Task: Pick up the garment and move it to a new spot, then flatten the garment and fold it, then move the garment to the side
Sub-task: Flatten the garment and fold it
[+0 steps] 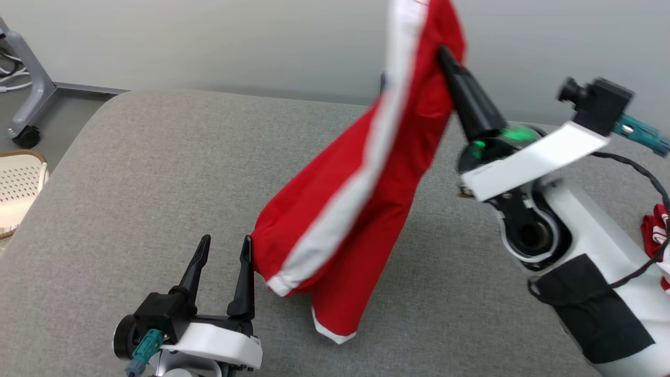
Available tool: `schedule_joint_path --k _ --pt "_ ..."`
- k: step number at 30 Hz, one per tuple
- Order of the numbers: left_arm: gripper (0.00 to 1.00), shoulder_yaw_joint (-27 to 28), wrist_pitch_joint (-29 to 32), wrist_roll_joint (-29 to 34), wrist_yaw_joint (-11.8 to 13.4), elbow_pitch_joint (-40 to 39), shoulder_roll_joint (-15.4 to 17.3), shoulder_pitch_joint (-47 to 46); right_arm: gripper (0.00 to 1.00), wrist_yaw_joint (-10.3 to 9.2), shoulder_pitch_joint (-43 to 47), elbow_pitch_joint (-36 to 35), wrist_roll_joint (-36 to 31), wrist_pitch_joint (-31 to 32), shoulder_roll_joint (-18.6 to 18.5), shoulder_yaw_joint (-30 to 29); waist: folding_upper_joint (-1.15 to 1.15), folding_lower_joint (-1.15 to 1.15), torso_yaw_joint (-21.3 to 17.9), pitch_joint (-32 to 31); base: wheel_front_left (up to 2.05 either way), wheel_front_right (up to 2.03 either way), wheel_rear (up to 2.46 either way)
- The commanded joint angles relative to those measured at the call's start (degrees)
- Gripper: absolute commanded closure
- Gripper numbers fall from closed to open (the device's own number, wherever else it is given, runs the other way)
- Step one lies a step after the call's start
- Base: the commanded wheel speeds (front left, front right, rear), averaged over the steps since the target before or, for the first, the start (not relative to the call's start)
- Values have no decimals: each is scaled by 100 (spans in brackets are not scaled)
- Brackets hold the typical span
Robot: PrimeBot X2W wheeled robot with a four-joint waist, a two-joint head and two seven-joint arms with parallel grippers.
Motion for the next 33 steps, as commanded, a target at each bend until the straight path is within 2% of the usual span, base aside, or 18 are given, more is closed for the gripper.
schedule_joint_path --k 1,4,12,13,14,20,25,30,33 --pt "0 16 -16 -13 39 -18 19 33 100 3 173 142 62 -32 -50 -51 0 0 -17 10 0 0 0" --pt "0 7 -16 -32 25 -15 20 41 100 4 371 1143 255 103 -179 -344 0 0 -72 46 0 0 0" --pt "0 -31 -16 6 -23 -13 20 -146 100 7 309 3951 -35 172 -292 -611 0 0 -228 223 0 0 0" --pt "0 -23 -16 15 -32 -12 21 -169 53 8 244 4246 -75 161 -251 -624 0 0 -244 243 0 0 0" --pt "0 -20 -16 27 -35 -12 19 -184 0 8 197 4522 -89 232 -190 -622 0 0 -262 260 0 0 0" --pt "0 36 -16 105 -77 39 18 -187 0 8 13 5618 -440 325 -55 -412 0 0 -433 276 0 0 0" --pt "0 61 -16 119 -78 37 18 -206 0 7 -101 5781 -721 143 22 -233 0 0 -616 181 0 0 0" --pt "0 108 -16 127 -75 -32 19 -161 0 7 53 4882 -1088 -113 -95 -62 0 0 -790 27 0 0 0" --pt "0 144 -16 145 -72 -93 18 -123 0 2 374 3740 -1652 -111 -445 -584 0 0 -884 -67 0 0 0"
